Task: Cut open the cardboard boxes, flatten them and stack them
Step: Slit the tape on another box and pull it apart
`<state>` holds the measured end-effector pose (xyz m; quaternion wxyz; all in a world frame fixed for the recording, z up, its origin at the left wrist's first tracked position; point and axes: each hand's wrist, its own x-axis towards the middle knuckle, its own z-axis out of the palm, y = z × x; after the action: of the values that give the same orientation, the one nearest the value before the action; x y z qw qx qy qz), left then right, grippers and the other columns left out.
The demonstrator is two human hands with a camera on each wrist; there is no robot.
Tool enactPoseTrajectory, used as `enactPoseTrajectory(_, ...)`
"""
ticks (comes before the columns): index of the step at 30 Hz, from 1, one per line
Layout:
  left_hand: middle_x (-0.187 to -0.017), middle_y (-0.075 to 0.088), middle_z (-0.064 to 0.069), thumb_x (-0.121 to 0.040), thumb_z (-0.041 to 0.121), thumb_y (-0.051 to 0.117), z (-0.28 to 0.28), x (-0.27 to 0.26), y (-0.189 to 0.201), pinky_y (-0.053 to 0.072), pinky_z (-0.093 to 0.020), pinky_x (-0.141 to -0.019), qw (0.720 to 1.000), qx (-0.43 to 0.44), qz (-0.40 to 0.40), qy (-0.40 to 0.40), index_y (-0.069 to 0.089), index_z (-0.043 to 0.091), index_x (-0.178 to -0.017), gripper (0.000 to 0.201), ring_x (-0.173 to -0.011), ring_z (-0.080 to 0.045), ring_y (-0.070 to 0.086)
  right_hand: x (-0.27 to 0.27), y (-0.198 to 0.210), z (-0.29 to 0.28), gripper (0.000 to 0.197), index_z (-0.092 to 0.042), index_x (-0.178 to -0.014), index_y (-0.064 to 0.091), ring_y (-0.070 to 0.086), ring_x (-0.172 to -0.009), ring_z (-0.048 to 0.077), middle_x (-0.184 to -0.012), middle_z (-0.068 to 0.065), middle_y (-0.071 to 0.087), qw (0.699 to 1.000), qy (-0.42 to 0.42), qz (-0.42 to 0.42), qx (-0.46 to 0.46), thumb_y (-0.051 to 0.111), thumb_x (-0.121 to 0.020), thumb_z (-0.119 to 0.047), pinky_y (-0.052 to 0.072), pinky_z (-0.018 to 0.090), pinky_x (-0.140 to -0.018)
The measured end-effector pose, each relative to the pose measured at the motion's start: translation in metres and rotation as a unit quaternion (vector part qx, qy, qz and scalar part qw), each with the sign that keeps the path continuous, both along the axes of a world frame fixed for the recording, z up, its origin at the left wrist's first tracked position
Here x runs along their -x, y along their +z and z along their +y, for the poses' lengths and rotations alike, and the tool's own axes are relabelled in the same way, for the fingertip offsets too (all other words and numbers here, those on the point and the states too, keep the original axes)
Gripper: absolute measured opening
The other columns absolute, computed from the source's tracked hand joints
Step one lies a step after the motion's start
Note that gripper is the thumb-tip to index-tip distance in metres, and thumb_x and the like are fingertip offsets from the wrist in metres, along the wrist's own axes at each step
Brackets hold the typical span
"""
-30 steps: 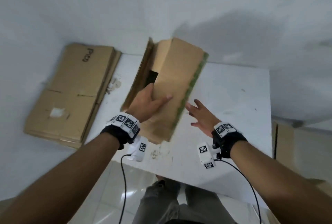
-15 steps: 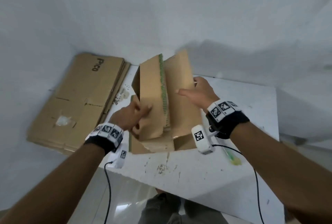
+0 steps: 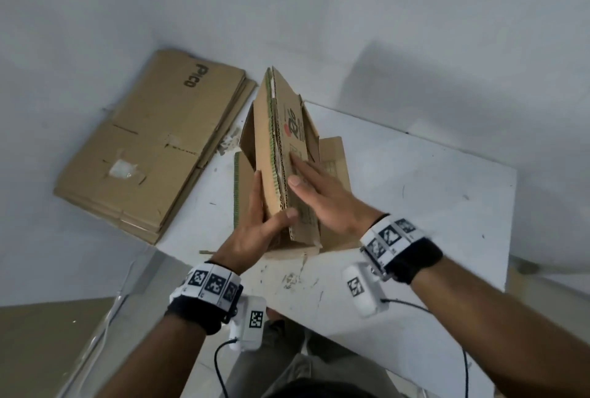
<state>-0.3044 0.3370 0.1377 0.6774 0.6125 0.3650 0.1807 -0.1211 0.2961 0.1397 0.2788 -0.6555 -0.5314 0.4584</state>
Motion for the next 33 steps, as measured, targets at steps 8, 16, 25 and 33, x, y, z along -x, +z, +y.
enactPoseTrajectory(8,-0.153,0.034,0.014,-0.074,0.058,0.064,0.018,-0.008,0.006,0.049,-0.007,-0.086,0.999,0.01,0.009,0.029,-0.012,0.034,-0.162,0.119,-0.118,0.021,0.051,-0.047,0.01,-0.001,0.067,-0.031,-0.099,0.067,0.065,-0.09,0.01,-0.099,-0.011,0.068,0.986,0.033,-0.137,0.085,0.057,-0.069,-0.09,0.057,0.045,-0.089)
enactPoseTrajectory(16,-0.164,0.033,-0.003,-0.079,0.068,0.074,0.062,-0.056,-0.01,0.044,-0.038,-0.114,0.999,0.011,0.031,0.037,-0.004,0.031,-0.164,0.121,-0.142,-0.016,0.044,-0.022,-0.005,-0.017,0.093,-0.032,-0.153,0.032,0.062,-0.119,0.026,-0.138,-0.001,0.061,0.977,-0.001,-0.197,0.082,0.048,-0.079,-0.086,0.05,0.042,-0.096)
enactPoseTrajectory(25,-0.122,0.067,-0.013,-0.102,0.044,0.031,0.087,-0.03,-0.031,0.046,-0.037,-0.093,0.94,-0.161,0.244,0.179,0.066,0.013,-0.121,0.05,-0.113,-0.032,0.059,-0.03,-0.07,0.015,0.054,-0.017,-0.06,0.049,0.063,-0.066,0.032,-0.063,0.003,0.057,0.95,-0.212,-0.227,0.022,0.04,-0.102,-0.049,0.054,0.04,-0.071)
enactPoseTrajectory(33,-0.115,0.071,-0.007,-0.102,0.028,0.056,0.095,0.011,-0.109,0.05,-0.037,-0.081,0.899,-0.041,0.38,0.214,0.05,0.016,-0.133,0.034,-0.095,-0.026,0.066,-0.057,-0.133,-0.007,0.104,-0.021,-0.156,0.013,0.038,-0.135,0.036,-0.153,0.011,0.038,0.84,-0.426,-0.249,0.225,0.077,-0.078,-0.047,0.032,0.055,-0.106)
